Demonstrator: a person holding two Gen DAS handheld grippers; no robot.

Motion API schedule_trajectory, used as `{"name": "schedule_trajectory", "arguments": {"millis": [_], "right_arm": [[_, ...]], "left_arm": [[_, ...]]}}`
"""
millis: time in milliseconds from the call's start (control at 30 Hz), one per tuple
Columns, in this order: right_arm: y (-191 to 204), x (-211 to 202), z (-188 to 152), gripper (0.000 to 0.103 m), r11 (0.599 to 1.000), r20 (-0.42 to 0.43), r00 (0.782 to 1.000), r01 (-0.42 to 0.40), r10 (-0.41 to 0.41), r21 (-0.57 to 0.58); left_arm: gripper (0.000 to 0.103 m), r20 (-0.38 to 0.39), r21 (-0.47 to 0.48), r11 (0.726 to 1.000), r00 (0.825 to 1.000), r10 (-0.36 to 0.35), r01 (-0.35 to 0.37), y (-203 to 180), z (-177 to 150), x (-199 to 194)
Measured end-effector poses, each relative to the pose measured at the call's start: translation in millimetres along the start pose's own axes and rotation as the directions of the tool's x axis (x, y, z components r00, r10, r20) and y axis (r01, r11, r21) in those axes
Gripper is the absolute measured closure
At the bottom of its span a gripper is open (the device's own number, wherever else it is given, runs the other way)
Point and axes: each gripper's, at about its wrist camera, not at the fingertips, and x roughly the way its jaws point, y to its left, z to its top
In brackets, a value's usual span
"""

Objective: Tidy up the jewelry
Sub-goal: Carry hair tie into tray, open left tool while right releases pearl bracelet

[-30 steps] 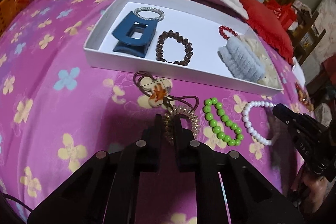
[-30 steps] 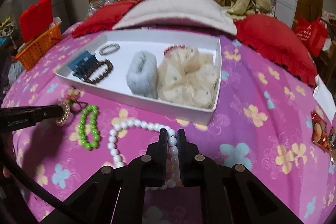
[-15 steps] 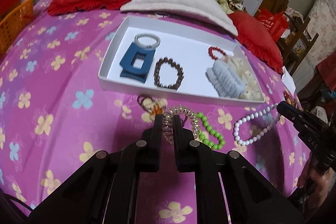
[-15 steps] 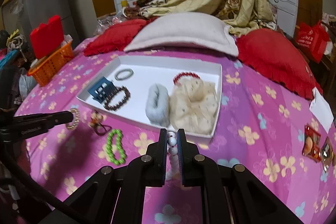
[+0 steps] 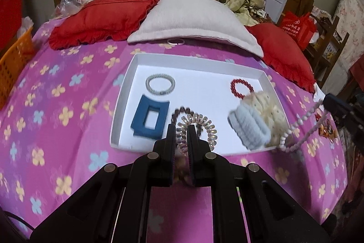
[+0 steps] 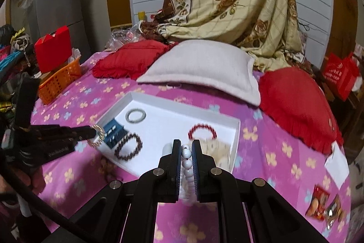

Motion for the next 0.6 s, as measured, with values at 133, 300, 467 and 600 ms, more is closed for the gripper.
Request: {"name": "schedule_trajectory", "arguments": {"millis": [133, 300, 467, 600], "right_arm": [[5, 16, 23, 0.094, 1.000, 0.007, 1.000, -0.010, 0.010, -0.007], [15, 56, 45, 0.094, 0.999, -0.017, 0.999, -0.038, 0.038, -0.009], [20, 105, 57, 0.094, 0.997, -0.056, 0.996, -0.073, 0.074, 0.015], [15, 140, 60, 0.094, 0.994, -0.081, 0.992, -0.096, 0.100, 0.053]], "left_arm": [[0.095, -0.020, 0.006, 1.000, 1.000, 0.011, -0.011, 0, 17, 20], [0.095, -0.033, 0.010, 1.000, 0.999, 0.019, -0.019, -2, 33, 43], [0.095, -0.052, 0.019, 0.999, 0.998, 0.026, -0.025, -4, 44, 68], [0.095, -0.070, 0.014, 0.999, 0.997, 0.033, -0.032, -1, 51, 89]]}}
